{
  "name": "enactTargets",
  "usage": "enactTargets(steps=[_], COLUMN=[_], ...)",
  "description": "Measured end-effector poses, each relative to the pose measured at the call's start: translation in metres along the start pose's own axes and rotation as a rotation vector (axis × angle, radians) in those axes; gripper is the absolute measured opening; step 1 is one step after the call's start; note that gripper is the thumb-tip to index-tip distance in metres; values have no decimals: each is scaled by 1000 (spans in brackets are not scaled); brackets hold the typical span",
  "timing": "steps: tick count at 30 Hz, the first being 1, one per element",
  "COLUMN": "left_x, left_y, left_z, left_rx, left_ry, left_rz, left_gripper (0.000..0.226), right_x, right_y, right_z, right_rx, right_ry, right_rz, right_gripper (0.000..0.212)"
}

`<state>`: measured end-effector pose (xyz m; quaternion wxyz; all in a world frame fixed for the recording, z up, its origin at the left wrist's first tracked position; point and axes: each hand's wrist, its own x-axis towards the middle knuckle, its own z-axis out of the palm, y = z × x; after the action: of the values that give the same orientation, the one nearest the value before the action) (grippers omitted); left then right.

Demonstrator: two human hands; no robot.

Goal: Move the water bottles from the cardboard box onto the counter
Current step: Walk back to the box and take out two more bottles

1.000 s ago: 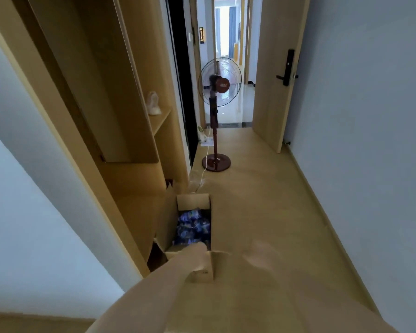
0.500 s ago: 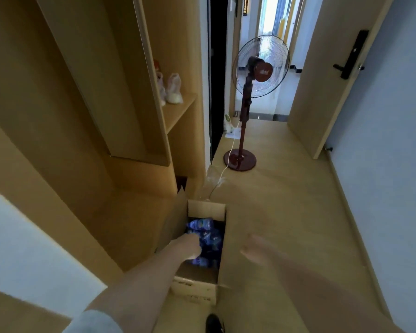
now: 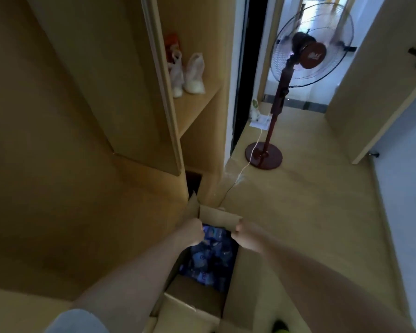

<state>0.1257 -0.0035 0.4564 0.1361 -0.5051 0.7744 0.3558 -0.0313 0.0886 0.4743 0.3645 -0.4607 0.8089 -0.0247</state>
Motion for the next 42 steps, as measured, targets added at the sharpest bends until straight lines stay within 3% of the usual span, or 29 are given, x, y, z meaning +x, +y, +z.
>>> enactTargets(steps=[6, 9, 14, 19, 23, 34, 38, 42], left_x=[29, 48, 86, 138, 183, 284, 306, 320], left_y=[-46, -55, -63, -74, -80, -116, -119, -120], left_z=[39, 70, 120, 175, 241, 369, 401, 421], left_rx=[-173, -297, -392, -531, -648, -1021, -1034, -1072], left_ry=[-36, -46, -37, -57, -83, -21, 23, 29], left_rz=[-299, -410, -534, -610, -652, -788, -842, -880], left_gripper=[39, 28, 29, 27, 26, 19, 23, 34], right_x=[71, 106, 166, 228, 287, 428, 461, 480], right_y=[13, 26, 52, 81, 118, 161, 167, 176], right_z=[44, 68, 97, 128, 170, 292, 318, 336], right_rx=[-40, -106, -223, -216, -296, -493, -616, -748], right_ry=[-253, -368, -514, -495, -521, -438, -535, -628], right_rz=[-61, -99, -170, -235, -239, -319, -277, -290], right_gripper=[37, 40, 39, 39, 18, 63, 81, 74])
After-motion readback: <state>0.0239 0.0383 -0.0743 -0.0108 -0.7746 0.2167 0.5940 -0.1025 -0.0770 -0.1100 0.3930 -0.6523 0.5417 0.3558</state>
